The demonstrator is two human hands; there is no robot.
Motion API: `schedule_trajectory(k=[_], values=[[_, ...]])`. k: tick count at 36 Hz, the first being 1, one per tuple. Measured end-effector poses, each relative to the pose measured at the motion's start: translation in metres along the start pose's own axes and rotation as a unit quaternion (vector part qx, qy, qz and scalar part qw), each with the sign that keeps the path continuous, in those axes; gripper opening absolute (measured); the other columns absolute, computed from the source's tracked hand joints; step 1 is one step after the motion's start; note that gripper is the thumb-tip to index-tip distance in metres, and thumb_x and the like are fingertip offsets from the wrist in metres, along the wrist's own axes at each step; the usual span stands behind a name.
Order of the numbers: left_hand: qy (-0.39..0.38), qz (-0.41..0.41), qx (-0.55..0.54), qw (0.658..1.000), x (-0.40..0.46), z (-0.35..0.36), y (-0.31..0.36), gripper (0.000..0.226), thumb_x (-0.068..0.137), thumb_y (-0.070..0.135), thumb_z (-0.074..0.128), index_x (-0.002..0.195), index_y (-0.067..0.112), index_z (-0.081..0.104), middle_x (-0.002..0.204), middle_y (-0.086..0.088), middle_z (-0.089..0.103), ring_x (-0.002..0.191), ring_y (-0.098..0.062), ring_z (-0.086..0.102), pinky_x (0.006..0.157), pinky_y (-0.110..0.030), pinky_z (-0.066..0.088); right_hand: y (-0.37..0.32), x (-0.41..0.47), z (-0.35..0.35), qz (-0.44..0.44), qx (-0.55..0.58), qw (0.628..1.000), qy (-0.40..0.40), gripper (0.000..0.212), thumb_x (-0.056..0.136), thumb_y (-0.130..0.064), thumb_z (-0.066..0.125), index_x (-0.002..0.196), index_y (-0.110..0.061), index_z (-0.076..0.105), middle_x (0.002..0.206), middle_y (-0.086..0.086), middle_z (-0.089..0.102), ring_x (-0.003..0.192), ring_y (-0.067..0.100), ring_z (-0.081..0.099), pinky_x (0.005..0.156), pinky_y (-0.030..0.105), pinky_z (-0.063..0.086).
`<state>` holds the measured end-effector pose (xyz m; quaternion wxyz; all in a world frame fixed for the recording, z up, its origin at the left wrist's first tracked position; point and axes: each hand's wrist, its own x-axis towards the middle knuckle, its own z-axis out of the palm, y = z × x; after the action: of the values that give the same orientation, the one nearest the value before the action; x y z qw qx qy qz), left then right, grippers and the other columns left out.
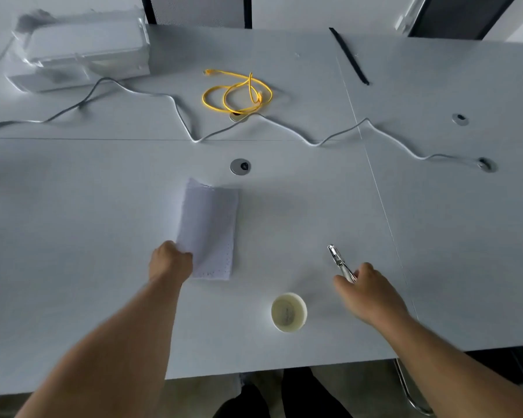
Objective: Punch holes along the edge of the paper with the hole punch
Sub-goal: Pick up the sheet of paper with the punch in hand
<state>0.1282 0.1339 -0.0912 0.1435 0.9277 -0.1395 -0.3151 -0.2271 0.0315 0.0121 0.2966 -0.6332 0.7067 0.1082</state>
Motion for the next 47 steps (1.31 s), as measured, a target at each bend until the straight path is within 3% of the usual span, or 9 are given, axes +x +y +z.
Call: schedule_trajectory(k=[3,8,12,26,30,34,38,43,47], values=[[-0.021,0.030,-0.161,0.986,-0.008,-0.003,0.003,0.019,0.085,0.020,0.074,0.079,0.010,0.059,0.078,-0.011,0.064,0.083,-0.039,0.070,0.073,-0.049,0.059,-0.009,-0.001,-0.007,-0.013,0.055,0.998,-0.012,0.030,0.082,-0.044,0.057,0.086,-0.015,0.051,0.087,0.005,0.066,0.077,0.028,0.062,0.064,0.037,0.046],[-0.101,0.080,-0.332,0.934,-0.044,-0.029,0.027,0.028,0.070,0.029,0.076,0.094,0.019,0.067,0.095,-0.006,0.075,0.095,-0.039,0.077,0.093,-0.064,0.066,-0.040,-0.005,-0.015,-0.026,0.262,0.964,-0.031,0.008,0.091,-0.008,0.061,0.092,-0.010,0.054,0.087,0.014,0.068,0.075,0.032,0.069,0.082,0.057,0.062],[-0.139,0.129,-0.387,0.902,-0.077,-0.040,0.046,0.031,0.072,0.028,0.081,0.100,0.021,0.071,0.100,-0.003,0.080,0.093,-0.031,0.075,0.098,-0.059,0.065,-0.069,-0.017,-0.023,-0.063,0.386,0.918,-0.067,0.014,0.092,-0.013,0.070,0.096,-0.010,0.057,0.096,0.018,0.069,0.075,0.023,0.067,0.073,0.043,0.062],[-0.172,0.225,-0.406,0.869,-0.141,-0.030,0.055,0.029,0.078,0.040,0.089,0.103,0.026,0.087,0.096,0.008,0.090,0.084,-0.001,0.082,0.071,-0.016,0.060,-0.088,-0.027,-0.038,-0.203,0.341,0.917,0.038,0.020,0.084,-0.007,0.066,0.079,-0.020,0.052,0.064,-0.006,0.052,0.042,0.000,0.043,0.042,0.013,0.035],[-0.192,0.185,-0.425,0.865,-0.136,-0.022,0.062,0.028,0.088,0.043,0.073,0.103,0.025,0.089,0.106,0.001,0.090,0.100,-0.015,0.086,0.077,-0.022,0.065,-0.077,-0.006,-0.042,-0.246,0.295,0.922,0.044,0.013,0.087,-0.009,0.066,0.089,-0.017,0.057,0.072,-0.006,0.058,0.055,0.004,0.049,0.049,0.014,0.039],[-0.202,0.183,-0.430,0.861,-0.123,-0.012,0.073,0.027,0.087,0.035,0.072,0.103,0.025,0.091,0.108,-0.011,0.089,0.105,-0.034,0.084,0.096,-0.049,0.064,-0.064,0.022,-0.036,-0.265,0.304,0.915,0.031,0.015,0.086,-0.008,0.067,0.085,-0.018,0.056,0.067,-0.009,0.055,0.053,0.002,0.044,0.051,0.019,0.037],[-0.180,0.221,-0.400,0.871,-0.102,0.006,0.084,0.022,0.086,0.033,0.073,0.094,0.023,0.091,0.096,-0.009,0.089,0.093,-0.030,0.079,0.082,-0.045,0.067,-0.054,0.056,-0.026,-0.276,0.324,0.904,0.029,0.018,0.085,-0.008,0.068,0.081,-0.021,0.055,0.054,-0.019,0.056,0.049,0.005,0.044,0.054,0.026,0.039],[-0.126,0.270,-0.366,0.881,-0.082,0.034,0.088,0.042,0.084,0.035,0.075,0.100,-0.003,0.083,0.114,-0.037,0.079,0.091,-0.033,0.075,0.098,-0.073,0.059,-0.042,0.087,-0.005,-0.306,0.336,0.890,0.044,0.013,0.084,-0.008,0.068,0.082,-0.017,0.059,0.052,-0.013,0.056,0.045,0.007,0.045,0.056,0.031,0.038],[-0.125,0.302,-0.379,0.866,-0.070,0.055,0.083,0.023,0.101,0.024,0.074,0.093,0.008,0.089,0.109,-0.029,0.084,0.103,-0.048,0.083,0.091,-0.062,0.067,-0.035,0.099,0.008,-0.339,0.317,0.882,0.082,0.029,0.085,-0.006,0.065,0.069,-0.025,0.051,0.045,-0.017,0.052,0.041,0.005,0.043,0.053,0.031,0.034]])
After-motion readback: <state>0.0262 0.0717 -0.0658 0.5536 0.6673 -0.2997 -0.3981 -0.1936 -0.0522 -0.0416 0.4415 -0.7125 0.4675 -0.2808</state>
